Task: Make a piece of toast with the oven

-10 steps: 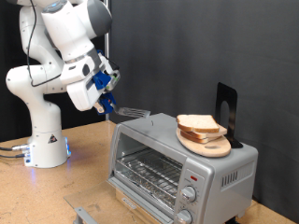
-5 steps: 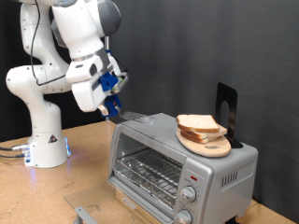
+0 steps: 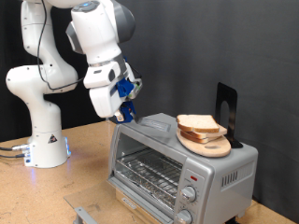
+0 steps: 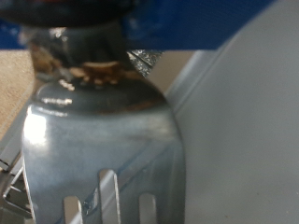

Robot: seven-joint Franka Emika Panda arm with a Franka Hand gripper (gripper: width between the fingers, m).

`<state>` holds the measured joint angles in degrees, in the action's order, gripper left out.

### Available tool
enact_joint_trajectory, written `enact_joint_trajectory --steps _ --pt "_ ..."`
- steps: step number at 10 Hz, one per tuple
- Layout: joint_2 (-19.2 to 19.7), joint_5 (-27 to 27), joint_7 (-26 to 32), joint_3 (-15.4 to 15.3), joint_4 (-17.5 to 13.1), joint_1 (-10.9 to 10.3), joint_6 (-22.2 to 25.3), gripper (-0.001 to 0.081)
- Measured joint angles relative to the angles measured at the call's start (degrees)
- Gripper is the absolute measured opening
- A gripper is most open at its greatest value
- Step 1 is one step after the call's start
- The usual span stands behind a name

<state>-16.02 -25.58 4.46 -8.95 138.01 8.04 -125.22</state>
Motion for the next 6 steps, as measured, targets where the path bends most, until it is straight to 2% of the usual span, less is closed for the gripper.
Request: enact_joint_trajectory --steps 6 --pt "1.05 -2.22 -0.36 -2.40 -1.15 -0.27 -0.65 0.0391"
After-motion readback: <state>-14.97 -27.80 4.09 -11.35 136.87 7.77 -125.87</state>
